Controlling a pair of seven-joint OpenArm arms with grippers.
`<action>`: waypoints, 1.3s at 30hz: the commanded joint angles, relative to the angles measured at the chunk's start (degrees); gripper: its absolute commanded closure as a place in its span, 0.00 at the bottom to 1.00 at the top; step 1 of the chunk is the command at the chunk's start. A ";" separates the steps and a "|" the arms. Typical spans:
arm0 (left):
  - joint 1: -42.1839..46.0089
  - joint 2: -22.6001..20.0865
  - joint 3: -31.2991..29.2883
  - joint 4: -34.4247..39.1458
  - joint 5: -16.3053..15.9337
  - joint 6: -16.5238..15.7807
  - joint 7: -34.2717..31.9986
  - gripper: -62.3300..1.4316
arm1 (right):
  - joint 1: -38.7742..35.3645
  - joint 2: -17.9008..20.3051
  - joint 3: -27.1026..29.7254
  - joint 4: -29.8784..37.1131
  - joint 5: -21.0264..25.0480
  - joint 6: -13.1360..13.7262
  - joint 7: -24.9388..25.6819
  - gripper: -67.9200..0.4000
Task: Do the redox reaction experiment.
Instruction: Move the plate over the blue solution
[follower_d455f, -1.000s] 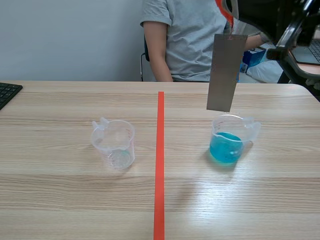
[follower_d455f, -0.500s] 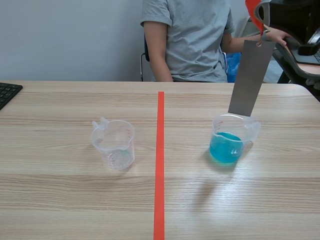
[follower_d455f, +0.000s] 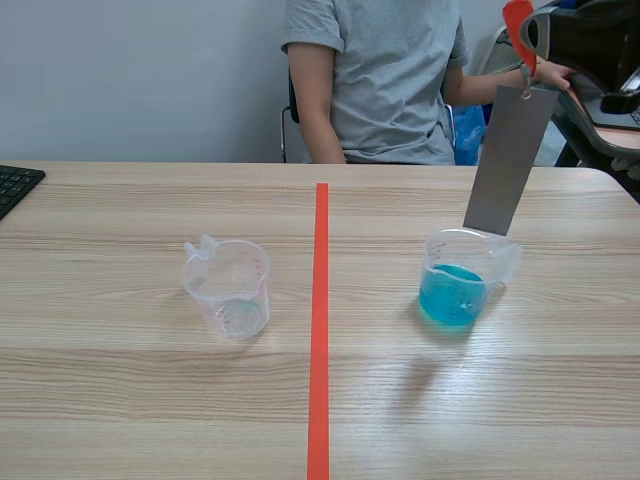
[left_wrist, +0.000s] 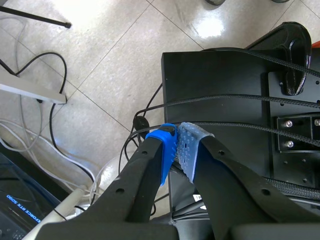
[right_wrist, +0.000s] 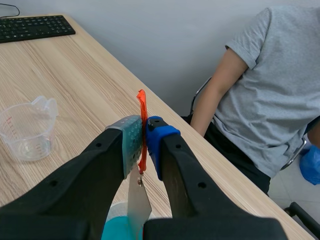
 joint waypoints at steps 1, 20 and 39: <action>0.61 -0.04 -0.02 0.92 -0.13 -0.07 -1.01 0.89 | 1.14 1.07 1.07 0.15 0.72 0.31 1.44 0.97; 15.17 -17.92 -0.22 18.64 -5.14 -1.51 -12.15 0.89 | 1.14 1.05 1.05 0.09 0.57 0.31 1.70 0.97; -18.71 -32.37 14.69 29.86 -4.68 -15.12 -11.19 0.90 | 1.11 1.05 1.05 0.09 0.37 0.31 1.64 0.97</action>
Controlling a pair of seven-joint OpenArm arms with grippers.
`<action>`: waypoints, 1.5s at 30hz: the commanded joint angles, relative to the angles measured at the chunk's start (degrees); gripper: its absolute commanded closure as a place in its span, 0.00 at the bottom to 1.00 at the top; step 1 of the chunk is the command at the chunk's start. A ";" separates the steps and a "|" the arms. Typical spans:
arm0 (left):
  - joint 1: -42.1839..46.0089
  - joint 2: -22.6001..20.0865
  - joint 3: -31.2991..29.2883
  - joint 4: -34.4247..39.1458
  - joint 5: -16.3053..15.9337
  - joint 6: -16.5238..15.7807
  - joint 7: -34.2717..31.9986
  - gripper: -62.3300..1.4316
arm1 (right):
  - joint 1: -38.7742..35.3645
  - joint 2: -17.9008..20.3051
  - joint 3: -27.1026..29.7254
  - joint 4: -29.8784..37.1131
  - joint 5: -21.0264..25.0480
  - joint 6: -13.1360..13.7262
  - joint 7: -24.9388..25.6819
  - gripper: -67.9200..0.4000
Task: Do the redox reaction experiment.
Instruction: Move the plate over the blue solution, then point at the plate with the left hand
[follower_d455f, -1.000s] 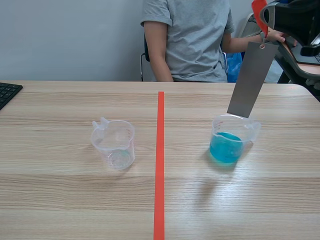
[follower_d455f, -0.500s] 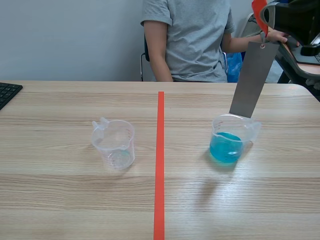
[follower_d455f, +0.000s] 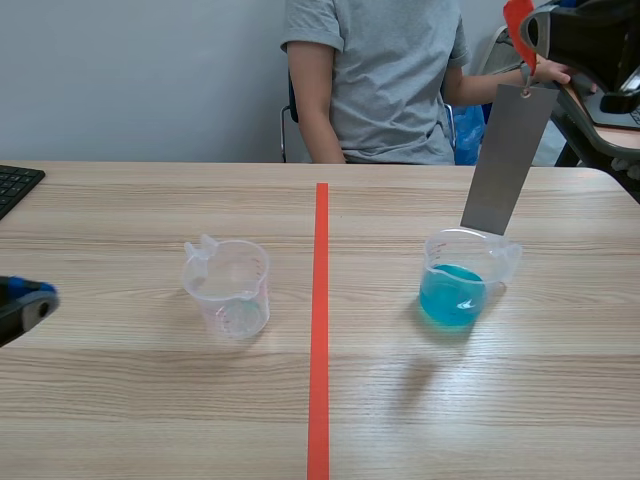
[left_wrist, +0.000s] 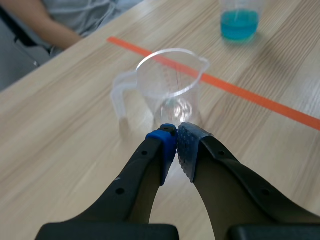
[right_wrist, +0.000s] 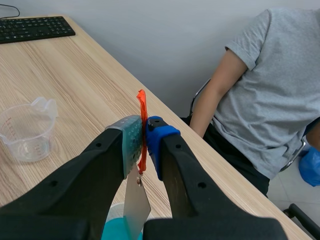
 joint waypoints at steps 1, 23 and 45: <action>-4.48 0.96 3.26 0.61 -0.42 -0.13 0.35 0.90 | 1.11 1.05 1.05 0.09 0.81 0.31 1.05 0.97; -44.89 25.62 36.94 -15.10 -0.17 4.94 20.24 0.90 | 0.96 1.05 1.05 0.09 0.79 0.31 0.83 0.97; -59.56 46.64 47.56 -41.16 -0.17 9.73 15.12 0.90 | 0.96 1.05 1.05 0.09 0.79 0.31 0.81 0.97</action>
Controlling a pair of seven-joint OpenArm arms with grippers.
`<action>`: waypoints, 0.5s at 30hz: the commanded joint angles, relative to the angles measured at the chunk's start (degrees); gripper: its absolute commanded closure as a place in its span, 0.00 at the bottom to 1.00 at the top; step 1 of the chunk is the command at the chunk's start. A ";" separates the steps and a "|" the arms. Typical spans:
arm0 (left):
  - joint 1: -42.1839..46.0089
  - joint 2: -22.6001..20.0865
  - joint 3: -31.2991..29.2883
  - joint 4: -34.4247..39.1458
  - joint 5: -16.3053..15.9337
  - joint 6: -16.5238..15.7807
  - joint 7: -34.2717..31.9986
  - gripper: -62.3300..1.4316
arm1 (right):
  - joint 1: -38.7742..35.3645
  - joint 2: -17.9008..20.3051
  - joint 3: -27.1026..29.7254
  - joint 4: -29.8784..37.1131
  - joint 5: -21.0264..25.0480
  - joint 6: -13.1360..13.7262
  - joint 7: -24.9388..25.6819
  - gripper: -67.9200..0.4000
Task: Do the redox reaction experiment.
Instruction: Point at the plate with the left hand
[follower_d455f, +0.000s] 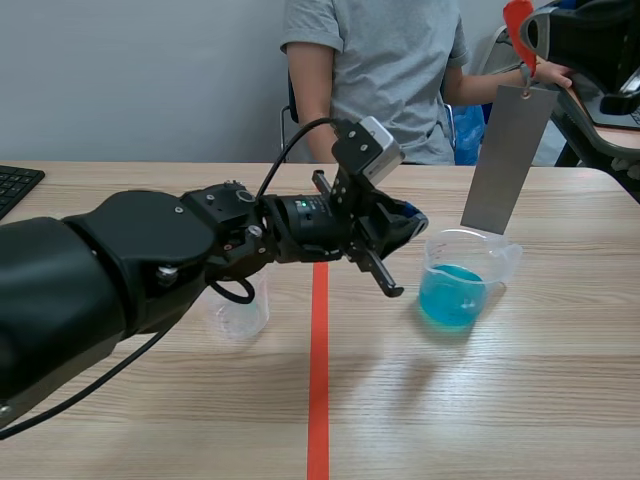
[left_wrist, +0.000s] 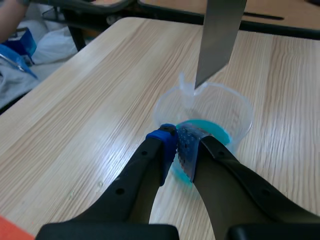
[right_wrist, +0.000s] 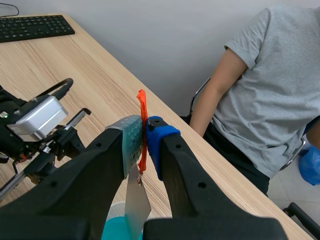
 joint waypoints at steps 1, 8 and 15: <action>-1.29 1.40 0.24 0.33 -0.76 0.35 -0.98 0.90 | 0.96 1.05 1.05 0.09 0.79 0.31 1.01 0.97; -1.73 4.59 1.42 -2.80 -0.74 3.82 -2.12 0.90 | 0.96 1.03 1.05 0.09 0.79 0.31 0.98 0.97; -1.73 4.81 1.42 -2.89 -0.76 4.13 -3.19 0.90 | 0.96 0.96 1.05 0.09 0.79 0.31 0.81 0.97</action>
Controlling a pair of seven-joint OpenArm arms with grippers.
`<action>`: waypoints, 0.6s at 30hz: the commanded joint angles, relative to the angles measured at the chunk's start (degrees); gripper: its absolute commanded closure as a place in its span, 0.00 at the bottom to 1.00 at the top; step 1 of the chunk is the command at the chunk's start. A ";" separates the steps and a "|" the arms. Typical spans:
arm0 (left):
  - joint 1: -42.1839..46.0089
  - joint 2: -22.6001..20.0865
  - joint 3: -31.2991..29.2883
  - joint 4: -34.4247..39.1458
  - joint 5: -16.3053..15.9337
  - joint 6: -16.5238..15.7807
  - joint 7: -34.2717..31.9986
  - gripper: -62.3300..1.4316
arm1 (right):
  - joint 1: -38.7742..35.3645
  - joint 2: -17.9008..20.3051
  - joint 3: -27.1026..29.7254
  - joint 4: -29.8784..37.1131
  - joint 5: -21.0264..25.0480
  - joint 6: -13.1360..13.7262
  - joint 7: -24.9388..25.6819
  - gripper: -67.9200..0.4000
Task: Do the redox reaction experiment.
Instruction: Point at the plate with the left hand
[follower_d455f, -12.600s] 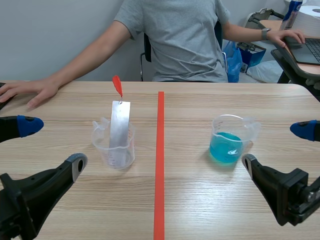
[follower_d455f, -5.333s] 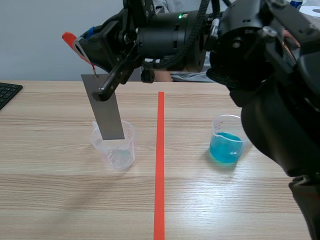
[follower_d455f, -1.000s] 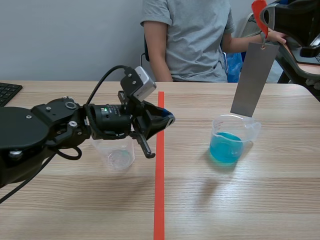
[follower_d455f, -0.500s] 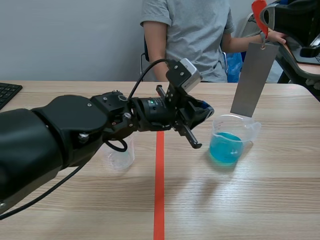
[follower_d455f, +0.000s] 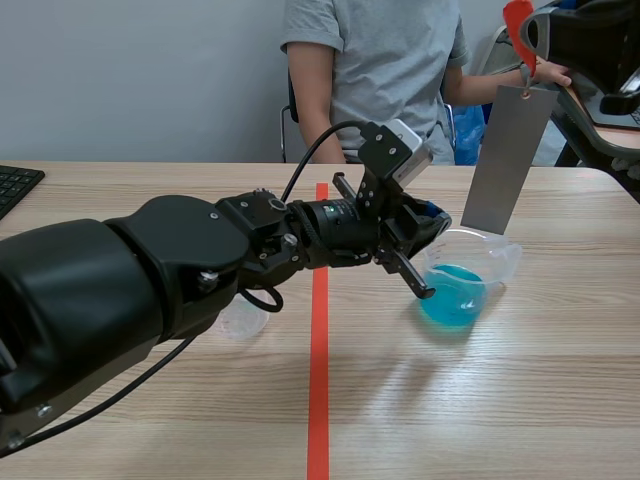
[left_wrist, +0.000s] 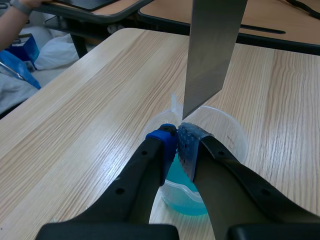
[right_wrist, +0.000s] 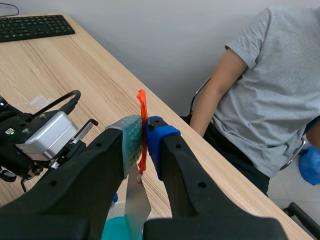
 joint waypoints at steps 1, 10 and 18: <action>-1.01 0.61 -0.11 1.09 -0.76 0.11 -1.01 0.90 | 0.96 0.92 1.05 0.09 0.81 0.31 0.83 0.97; -0.98 0.46 -0.11 1.09 -0.79 0.52 -1.18 0.90 | 0.96 0.92 1.05 0.09 0.81 0.31 0.83 0.97; -0.96 0.46 -0.11 1.09 -0.79 0.52 -1.18 0.90 | 0.96 0.92 1.05 0.09 0.81 0.31 0.83 0.97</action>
